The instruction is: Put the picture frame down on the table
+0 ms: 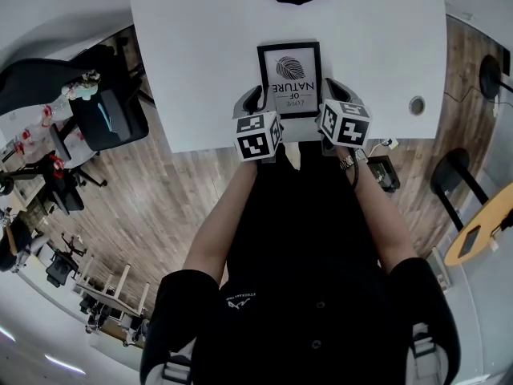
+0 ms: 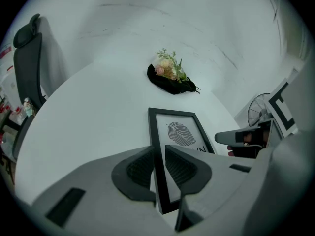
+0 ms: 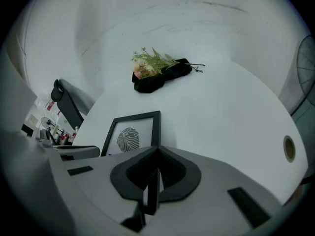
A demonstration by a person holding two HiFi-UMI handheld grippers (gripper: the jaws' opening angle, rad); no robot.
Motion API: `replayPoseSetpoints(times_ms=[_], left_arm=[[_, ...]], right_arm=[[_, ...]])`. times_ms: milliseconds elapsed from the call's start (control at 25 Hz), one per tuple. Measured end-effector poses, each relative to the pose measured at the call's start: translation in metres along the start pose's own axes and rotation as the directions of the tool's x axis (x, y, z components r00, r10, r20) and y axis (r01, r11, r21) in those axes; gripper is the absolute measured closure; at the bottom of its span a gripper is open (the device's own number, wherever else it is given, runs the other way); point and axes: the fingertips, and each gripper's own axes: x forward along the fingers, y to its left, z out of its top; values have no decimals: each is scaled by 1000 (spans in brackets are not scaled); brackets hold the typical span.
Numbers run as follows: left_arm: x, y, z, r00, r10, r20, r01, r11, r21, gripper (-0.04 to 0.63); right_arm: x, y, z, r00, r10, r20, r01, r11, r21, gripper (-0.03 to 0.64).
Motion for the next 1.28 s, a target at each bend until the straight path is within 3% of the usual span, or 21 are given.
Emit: replayPoseSetpoints(times_ms=[120, 720, 1280], left_arm=[[-10, -1, -1, 1000, 14, 9, -14, 1000, 7, 585], [-75, -46, 0, 977, -10, 215, 0, 999, 46, 589], [-150, -100, 10, 908, -54, 416, 6, 993, 115, 589]], right_arm=[[-11, 1, 2, 1000, 17, 22, -17, 1000, 0, 617], [-72, 21, -11, 985, 133, 110, -125, 989, -78, 618], [-161, 31, -7, 933, 237, 269, -188, 962, -198, 618]])
